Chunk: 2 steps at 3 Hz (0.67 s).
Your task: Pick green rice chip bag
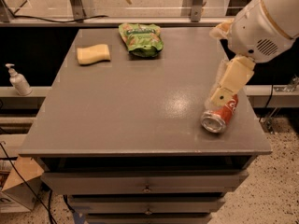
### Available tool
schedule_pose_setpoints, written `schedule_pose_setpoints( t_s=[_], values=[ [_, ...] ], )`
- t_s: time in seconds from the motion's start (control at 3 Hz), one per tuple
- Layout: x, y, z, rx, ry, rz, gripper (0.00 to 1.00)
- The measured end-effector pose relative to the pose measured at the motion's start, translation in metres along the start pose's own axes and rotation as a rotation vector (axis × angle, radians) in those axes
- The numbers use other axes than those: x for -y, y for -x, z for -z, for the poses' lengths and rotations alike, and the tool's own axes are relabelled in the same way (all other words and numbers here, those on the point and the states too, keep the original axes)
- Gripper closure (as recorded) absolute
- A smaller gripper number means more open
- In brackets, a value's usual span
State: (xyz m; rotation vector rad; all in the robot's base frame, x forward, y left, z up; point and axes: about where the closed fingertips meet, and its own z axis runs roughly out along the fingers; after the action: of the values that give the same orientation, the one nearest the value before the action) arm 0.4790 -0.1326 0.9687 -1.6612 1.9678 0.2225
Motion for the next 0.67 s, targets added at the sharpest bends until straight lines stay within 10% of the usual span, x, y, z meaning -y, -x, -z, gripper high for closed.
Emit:
schedule_pose_setpoints(
  t_s=[0.67],
  values=[
    [0.049, 0.050, -0.037, 0.199, -0.057, 0.014, 0.00]
  ],
)
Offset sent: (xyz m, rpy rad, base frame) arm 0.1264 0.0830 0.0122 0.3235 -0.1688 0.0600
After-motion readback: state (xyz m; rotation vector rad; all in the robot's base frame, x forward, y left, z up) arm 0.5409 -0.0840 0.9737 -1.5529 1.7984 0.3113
